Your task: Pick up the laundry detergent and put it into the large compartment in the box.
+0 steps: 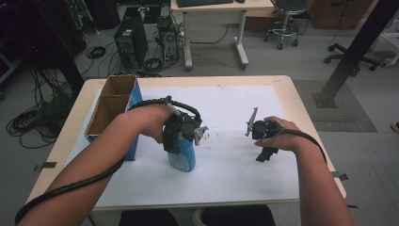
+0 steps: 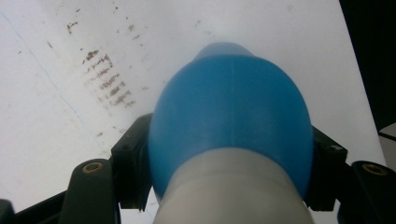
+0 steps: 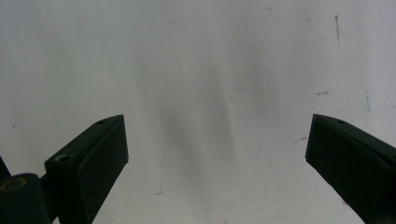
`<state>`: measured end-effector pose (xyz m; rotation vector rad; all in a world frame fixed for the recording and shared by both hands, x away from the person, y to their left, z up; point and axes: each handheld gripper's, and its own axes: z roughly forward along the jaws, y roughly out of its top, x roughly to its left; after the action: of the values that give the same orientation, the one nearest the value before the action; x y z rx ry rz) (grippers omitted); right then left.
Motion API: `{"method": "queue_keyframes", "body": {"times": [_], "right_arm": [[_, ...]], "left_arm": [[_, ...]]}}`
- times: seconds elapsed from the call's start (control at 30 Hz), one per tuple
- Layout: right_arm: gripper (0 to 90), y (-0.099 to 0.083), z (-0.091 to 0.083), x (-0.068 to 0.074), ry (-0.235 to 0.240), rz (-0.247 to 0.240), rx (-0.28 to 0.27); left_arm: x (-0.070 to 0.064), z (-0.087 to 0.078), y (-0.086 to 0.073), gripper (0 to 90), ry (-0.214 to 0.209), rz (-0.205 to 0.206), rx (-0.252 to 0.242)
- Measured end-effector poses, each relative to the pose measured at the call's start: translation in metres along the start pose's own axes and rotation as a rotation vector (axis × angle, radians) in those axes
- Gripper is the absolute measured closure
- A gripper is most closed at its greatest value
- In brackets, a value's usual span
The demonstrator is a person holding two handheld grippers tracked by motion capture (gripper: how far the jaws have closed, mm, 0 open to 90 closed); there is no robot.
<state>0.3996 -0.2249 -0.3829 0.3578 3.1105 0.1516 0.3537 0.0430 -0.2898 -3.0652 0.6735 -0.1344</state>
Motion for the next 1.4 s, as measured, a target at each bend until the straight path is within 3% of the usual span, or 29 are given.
{"method": "queue_keyframes", "body": {"times": [0.5, 0.9, 1.2, 1.4], "right_arm": [[5.7, 0.0, 0.002, 0.0, 0.004, 0.001, -0.001], [5.8, -0.001, 0.0, 0.002, -0.004, 0.005, -0.004], [5.8, -0.004, -0.005, 0.002, -0.01, 0.008, -0.009], [5.9, -0.004, -0.007, 0.003, -0.012, 0.005, -0.014]], "left_arm": [[0.0, 0.0, 0.0, 37.4, -0.022, 0.0, 0.001], [-0.004, -0.004, 0.002, 37.8, 0.008, 0.033, 0.007], [-0.007, -0.029, 0.005, 37.8, 0.009, 0.003, -0.017], [-0.008, -0.05, 0.005, 37.7, 0.002, -0.079, -0.03]]}}
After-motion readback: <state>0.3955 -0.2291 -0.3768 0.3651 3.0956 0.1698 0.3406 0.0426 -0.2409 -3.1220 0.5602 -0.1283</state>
